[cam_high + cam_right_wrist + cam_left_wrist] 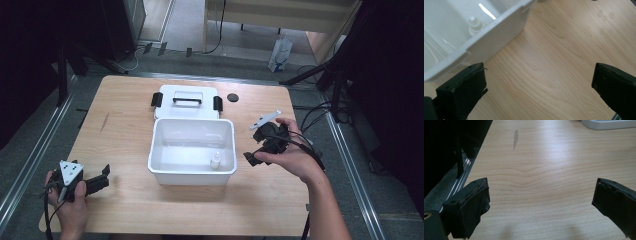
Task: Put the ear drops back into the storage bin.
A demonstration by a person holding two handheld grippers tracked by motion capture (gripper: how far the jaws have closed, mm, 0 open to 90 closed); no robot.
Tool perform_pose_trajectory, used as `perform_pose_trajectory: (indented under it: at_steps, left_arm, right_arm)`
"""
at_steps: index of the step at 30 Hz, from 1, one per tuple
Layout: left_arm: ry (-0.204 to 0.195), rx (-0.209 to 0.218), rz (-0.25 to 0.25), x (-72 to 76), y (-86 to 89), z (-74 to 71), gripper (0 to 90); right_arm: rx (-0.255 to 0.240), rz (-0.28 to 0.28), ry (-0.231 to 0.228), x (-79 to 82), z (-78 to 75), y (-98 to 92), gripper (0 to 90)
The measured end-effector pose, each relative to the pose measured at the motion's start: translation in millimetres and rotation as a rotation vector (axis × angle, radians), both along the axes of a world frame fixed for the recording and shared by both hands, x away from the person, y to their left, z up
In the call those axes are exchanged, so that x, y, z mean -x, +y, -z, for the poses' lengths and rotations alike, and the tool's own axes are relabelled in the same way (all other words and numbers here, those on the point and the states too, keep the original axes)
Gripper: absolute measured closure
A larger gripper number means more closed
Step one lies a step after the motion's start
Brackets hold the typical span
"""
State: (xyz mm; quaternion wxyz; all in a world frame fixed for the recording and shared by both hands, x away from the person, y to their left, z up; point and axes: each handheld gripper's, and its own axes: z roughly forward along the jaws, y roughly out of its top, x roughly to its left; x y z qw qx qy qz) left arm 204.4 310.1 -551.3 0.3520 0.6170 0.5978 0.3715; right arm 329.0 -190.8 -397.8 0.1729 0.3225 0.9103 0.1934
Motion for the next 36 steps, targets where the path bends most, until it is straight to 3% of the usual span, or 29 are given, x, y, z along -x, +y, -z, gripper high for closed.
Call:
perform_pose_trajectory:
  at_steps: [19, 36]
  left_arm:
    - [0.003, -0.002, 0.000, -0.1, 0.0, -0.1, 1.8]
    - [0.004, 0.000, 0.001, -0.3, -0.2, 0.0, 1.8]
  right_arm:
    - [-0.038, 0.070, -0.026, 11.3, 25.8, -32.4, 0.0]
    - [-0.126, 0.167, -0.045, 31.2, 70.8, -66.2, 0.0]
